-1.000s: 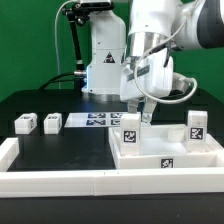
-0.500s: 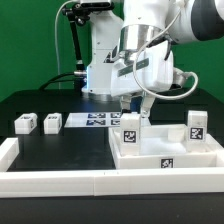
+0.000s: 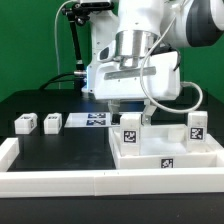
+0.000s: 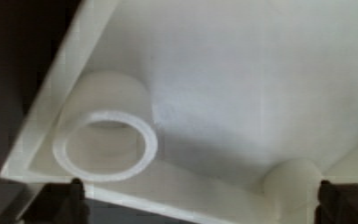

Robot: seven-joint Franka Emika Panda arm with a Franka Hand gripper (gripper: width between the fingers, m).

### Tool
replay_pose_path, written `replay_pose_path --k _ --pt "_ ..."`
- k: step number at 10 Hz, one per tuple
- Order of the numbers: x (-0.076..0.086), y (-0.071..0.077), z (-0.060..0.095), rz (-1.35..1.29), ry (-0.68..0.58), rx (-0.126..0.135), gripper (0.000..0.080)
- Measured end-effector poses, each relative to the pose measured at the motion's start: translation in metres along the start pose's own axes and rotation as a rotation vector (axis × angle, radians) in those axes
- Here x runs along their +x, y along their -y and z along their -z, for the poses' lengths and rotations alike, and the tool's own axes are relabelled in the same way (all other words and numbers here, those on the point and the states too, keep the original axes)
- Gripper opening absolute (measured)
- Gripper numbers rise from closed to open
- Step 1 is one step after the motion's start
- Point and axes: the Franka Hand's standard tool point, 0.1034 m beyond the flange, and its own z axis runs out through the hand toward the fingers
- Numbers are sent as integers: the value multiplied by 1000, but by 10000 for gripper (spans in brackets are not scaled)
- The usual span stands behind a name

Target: Assemble square table

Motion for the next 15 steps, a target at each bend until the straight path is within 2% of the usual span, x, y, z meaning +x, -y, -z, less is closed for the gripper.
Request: replay_pose_path --k 1,3,7,8,9,12,15 --pt "7 1 -2 45 15 4 649" --pt "23 13 -2 86 71 33 649" --pt "23 13 -3 110 69 32 649" --pt "32 21 -3 250 82 48 649" --pt "44 23 -6 373 74 51 649" --pt "56 11 -14 508 92 43 649" --pt "57 11 -14 491 89 41 649"
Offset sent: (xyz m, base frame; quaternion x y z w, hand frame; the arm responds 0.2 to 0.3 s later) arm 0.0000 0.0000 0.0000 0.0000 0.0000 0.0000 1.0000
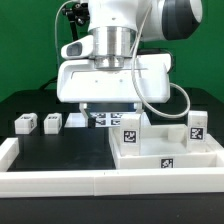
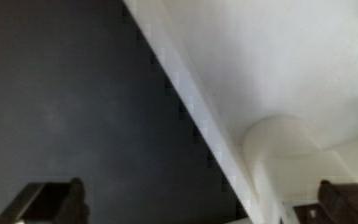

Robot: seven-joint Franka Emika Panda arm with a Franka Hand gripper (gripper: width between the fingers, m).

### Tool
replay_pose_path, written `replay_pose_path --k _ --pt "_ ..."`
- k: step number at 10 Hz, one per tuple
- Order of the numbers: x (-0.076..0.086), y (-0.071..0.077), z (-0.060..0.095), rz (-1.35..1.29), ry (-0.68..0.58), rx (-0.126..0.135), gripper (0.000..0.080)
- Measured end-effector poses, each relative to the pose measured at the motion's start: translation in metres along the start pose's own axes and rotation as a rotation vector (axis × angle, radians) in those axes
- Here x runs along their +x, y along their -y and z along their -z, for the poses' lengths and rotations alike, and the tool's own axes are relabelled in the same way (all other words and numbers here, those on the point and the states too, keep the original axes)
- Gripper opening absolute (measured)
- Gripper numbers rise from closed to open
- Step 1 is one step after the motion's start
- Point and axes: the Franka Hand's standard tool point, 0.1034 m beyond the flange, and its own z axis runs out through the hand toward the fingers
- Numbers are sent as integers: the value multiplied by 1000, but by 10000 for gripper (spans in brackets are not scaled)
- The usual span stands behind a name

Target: Assemble square table

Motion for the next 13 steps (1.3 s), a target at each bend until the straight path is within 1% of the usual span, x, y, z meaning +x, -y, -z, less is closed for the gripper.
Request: replay_pose_path --k 1,2,3,5,8,12,13 --pt "0 0 0 0 0 0 649" --pt "1 -3 -1 60 -4 -5 649" --pt "2 -9 -4 152 -9 -12 649" --pt "-2 -6 -6 216 -15 -14 649" --pt "-4 -12 -8 209 -15 -22 649" --pt "-4 -12 -8 208 -15 -22 649" --pt "-1 -22 -8 305 -31 -35 649"
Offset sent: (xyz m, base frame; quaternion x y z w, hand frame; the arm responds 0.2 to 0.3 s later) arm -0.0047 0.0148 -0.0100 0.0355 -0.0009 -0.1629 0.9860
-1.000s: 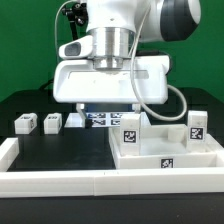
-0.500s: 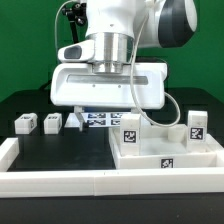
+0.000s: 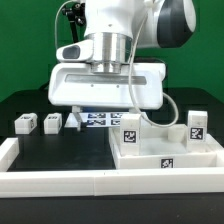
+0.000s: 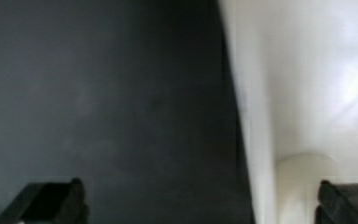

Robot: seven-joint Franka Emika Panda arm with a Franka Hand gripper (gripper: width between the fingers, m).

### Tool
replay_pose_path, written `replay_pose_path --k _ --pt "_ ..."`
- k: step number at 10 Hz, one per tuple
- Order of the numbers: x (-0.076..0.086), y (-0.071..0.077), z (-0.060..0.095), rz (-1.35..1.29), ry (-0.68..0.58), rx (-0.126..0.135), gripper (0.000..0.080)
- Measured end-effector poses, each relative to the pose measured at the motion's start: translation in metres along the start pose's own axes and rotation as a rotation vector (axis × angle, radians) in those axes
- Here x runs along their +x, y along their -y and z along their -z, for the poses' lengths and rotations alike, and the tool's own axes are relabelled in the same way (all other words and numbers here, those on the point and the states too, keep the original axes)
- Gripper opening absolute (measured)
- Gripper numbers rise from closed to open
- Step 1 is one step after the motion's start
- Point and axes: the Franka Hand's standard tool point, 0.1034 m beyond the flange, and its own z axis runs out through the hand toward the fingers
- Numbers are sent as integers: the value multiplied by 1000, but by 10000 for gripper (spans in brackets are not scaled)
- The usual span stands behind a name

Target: Assemble square table

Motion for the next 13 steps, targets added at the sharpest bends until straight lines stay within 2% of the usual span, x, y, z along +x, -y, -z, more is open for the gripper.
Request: replay_pose_path --k 2,3,4,6,10,13 --pt "-6 -4 -4 111 6 11 649" --pt "-6 -11 -5 162 -10 9 649" --pt "-9 -13 -6 143 -5 22 649" --pt "-11 3 -5 50 10 40 649" --pt "-12 1 -6 56 10 36 649" --pt "-21 6 -8 66 17 38 649"
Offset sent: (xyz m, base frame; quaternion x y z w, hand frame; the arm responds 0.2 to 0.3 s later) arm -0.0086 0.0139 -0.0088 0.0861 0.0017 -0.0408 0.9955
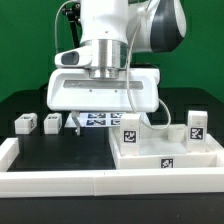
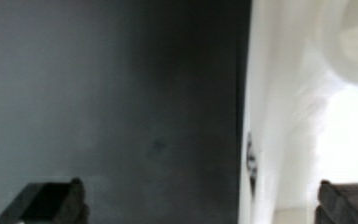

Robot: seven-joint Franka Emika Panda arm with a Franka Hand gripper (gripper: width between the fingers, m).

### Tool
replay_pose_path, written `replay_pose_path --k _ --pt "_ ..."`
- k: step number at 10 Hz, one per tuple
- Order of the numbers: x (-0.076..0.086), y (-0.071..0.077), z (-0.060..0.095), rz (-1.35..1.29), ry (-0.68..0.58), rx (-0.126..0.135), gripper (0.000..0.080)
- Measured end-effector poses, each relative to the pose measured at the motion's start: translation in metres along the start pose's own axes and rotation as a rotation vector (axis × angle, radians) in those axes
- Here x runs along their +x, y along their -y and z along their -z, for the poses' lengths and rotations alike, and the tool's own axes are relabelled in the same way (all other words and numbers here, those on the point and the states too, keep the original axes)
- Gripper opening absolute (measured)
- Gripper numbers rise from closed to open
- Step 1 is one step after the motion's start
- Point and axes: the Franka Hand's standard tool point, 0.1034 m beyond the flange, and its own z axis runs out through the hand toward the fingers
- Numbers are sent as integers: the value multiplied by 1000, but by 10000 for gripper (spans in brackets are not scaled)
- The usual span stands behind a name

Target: Assemble square table

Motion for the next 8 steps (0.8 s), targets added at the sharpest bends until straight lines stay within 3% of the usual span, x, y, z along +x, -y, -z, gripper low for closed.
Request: replay_pose_path --k 5,8 --pt "-10 -7 -10 -17 12 -13 649" --pt "-9 -4 -10 -18 11 -11 233"
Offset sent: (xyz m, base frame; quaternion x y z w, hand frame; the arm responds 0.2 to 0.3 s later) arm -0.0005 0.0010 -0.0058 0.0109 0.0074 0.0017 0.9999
